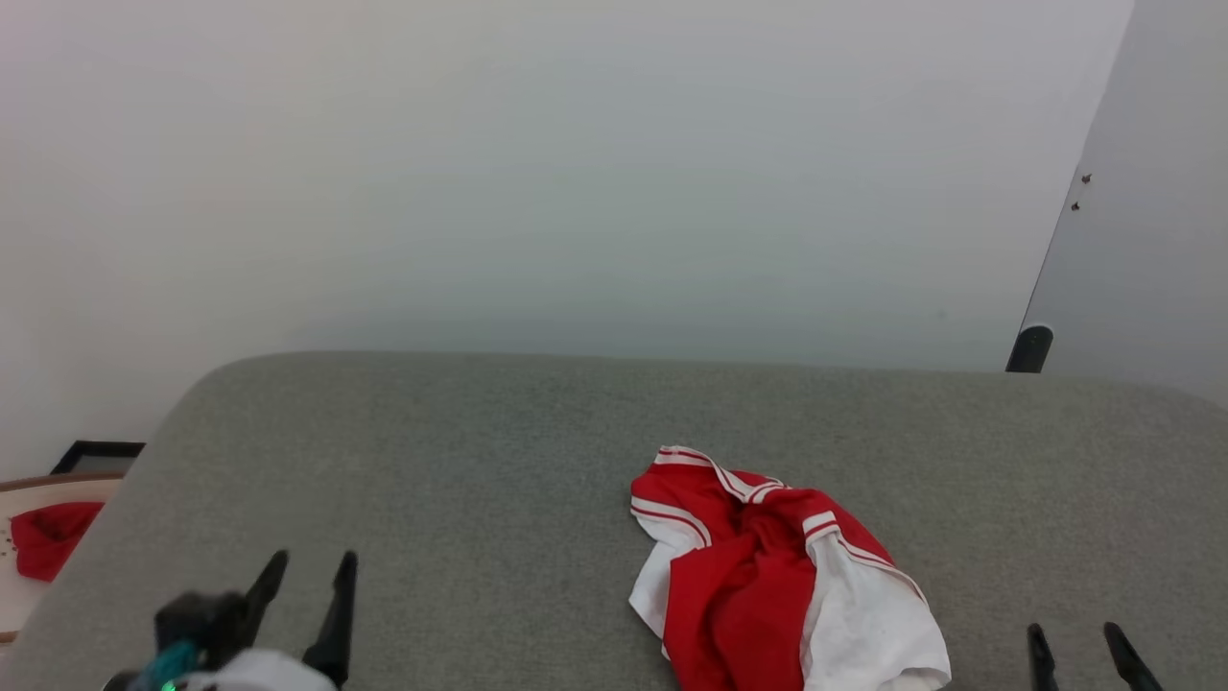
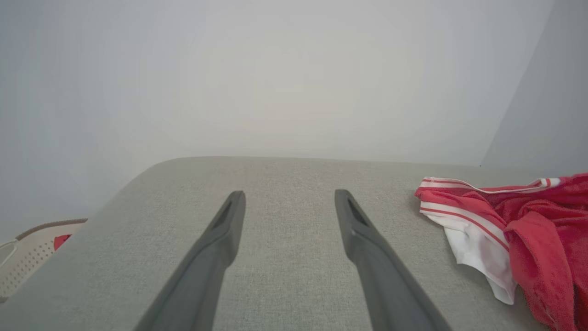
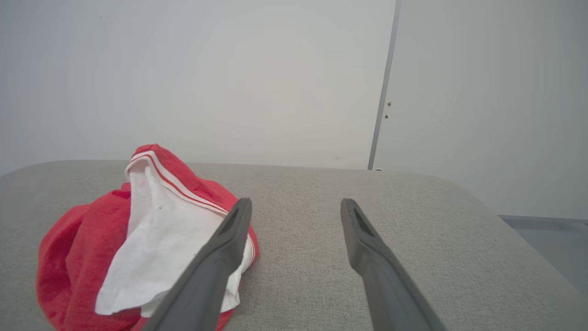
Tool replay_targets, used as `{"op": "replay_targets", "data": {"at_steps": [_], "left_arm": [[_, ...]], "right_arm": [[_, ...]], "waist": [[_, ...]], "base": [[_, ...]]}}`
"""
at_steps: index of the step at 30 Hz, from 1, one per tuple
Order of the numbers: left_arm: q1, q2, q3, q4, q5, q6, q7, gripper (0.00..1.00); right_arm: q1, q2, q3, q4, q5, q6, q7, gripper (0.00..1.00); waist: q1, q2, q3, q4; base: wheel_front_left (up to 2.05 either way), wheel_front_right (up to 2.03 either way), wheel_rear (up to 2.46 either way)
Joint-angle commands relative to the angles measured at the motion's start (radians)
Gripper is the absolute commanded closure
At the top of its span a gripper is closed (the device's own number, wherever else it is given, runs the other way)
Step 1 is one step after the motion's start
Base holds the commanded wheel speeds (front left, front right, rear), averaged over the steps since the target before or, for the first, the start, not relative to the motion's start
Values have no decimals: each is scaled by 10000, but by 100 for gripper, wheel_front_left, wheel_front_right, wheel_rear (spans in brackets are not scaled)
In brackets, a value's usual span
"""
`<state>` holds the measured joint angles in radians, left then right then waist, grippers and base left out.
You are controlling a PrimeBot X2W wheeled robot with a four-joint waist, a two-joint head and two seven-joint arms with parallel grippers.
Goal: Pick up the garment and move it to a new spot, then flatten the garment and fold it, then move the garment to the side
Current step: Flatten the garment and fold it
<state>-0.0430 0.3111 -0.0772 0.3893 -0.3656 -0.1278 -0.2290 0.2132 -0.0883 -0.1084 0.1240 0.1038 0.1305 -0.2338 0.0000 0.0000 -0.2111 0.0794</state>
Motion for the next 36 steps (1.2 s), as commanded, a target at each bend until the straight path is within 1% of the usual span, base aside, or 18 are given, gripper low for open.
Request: {"op": "replay_targets", "data": {"at_steps": [1, 2, 3, 6, 12, 14, 18, 21, 24, 27, 31, 36], "left_arm": [[-350, 110, -261, -33, -313, -43, 434, 0], [-350, 110, -261, -33, -313, -43, 434, 0], [-496, 187, -423, -85, -463, -43, 712, 0], [-1024, 356, -1019, -309, -1187, -43, 1828, 0], [-2275, 606, -2076, -843, -3147, -41, 4706, 0], [-2741, 681, -2433, -865, -3508, -38, 5583, 0], [-3672, 515, -2985, -545, -4112, -38, 7169, 0], [-4264, 331, -3318, -220, -4332, -38, 8097, 0], [-4707, 217, -3653, 81, -4396, -38, 8699, 0], [-5004, 151, -4007, 378, -4433, -39, 9059, 0], [-5240, 241, -4452, 828, -4386, -37, 9240, 0], [-5435, 330, -4969, 1447, -4402, -37, 9125, 0]], "right_arm": [[-192, 7, 128, -5, -3, 4, 23, 0], [-192, 7, 128, -5, -3, 4, 23, 0], [-220, 3, 179, 1, -3, 4, 24, 0], [-328, 12, 360, 47, 8, 4, 25, 0], [-605, -5, 547, 160, 116, 4, 0, 0], [-709, -29, 594, 204, 132, 4, -17, 0], [-914, -34, 650, 312, 191, 4, -48, 0], [-1052, -29, 694, 340, 208, 4, -75, 0], [-1057, 3, 749, 283, 197, 4, -120, 0], [-1140, 41, 794, 243, 207, 4, -140, 0], [-1240, 79, 861, 254, 268, 4, -153, 0], [-1277, 117, 975, 231, 311, 4, -187, 0]], "waist": [[0, 0, 115, -74], [0, 0, 115, -74], [0, 0, 162, -114], [0, 0, 307, -279], [0, 0, 580, -656], [0, 0, 682, -779], [0, 0, 889, -1022], [0, 0, 1043, -1248], [0, 0, 1189, -1516], [0, 0, 1318, -1794], [0, 0, 1477, -2161], [0, 0, 1686, -2572]], "base": [[0, 0, 0], [0, 0, 0], [0, 0, 0], [0, 0, 0], [0, 0, 0], [0, 0, 0], [0, 0, 0], [0, 0, 0], [0, 0, 0], [0, 0, 0], [0, 0, 0], [0, 0, 0]]}}
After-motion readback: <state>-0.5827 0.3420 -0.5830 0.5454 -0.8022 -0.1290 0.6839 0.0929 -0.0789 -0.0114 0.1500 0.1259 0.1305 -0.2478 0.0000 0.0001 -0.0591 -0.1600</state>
